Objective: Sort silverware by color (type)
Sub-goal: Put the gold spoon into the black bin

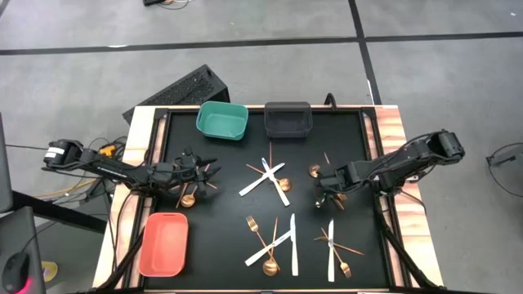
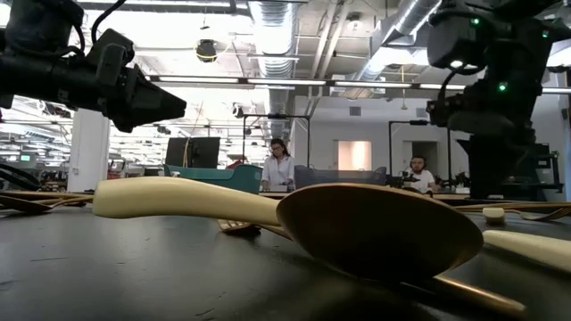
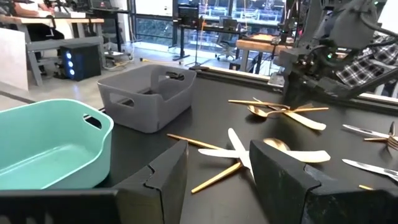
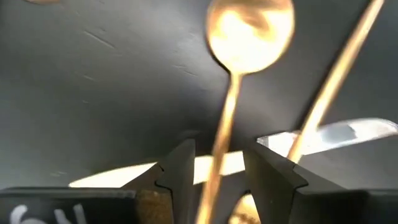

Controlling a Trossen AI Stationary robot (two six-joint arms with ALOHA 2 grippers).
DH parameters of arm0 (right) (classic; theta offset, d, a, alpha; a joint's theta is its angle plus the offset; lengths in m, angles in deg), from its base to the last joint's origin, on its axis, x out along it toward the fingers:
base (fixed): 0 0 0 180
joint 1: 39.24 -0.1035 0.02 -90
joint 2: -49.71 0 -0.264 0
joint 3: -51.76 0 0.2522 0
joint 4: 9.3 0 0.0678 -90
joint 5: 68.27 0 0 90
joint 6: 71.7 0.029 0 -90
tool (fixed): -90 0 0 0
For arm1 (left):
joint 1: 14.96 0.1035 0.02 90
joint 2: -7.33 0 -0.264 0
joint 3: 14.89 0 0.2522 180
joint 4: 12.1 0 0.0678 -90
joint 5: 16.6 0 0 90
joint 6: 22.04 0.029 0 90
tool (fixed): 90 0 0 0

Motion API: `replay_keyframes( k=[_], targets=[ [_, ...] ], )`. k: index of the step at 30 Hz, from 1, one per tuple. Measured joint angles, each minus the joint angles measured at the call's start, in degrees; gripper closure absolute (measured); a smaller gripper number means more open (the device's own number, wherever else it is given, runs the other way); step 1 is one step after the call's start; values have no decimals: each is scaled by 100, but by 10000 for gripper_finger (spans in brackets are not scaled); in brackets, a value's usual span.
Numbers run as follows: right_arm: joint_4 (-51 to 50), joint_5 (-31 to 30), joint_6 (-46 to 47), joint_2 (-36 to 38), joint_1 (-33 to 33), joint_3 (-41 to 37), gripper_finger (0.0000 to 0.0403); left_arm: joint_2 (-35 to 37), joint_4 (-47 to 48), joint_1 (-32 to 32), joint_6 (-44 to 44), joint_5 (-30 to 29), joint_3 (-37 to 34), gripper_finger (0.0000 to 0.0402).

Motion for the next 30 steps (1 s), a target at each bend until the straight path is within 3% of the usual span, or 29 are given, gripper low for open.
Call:
replay_keyframes(
  k=[7,30],
  targets=[
    [279,-68,-323,0,290,0,216,0,-9,0,28,-103,0,242],
    [270,750,-1606,0,1460,2,214,2,241,4,-286,-573,0,242]
  ],
)
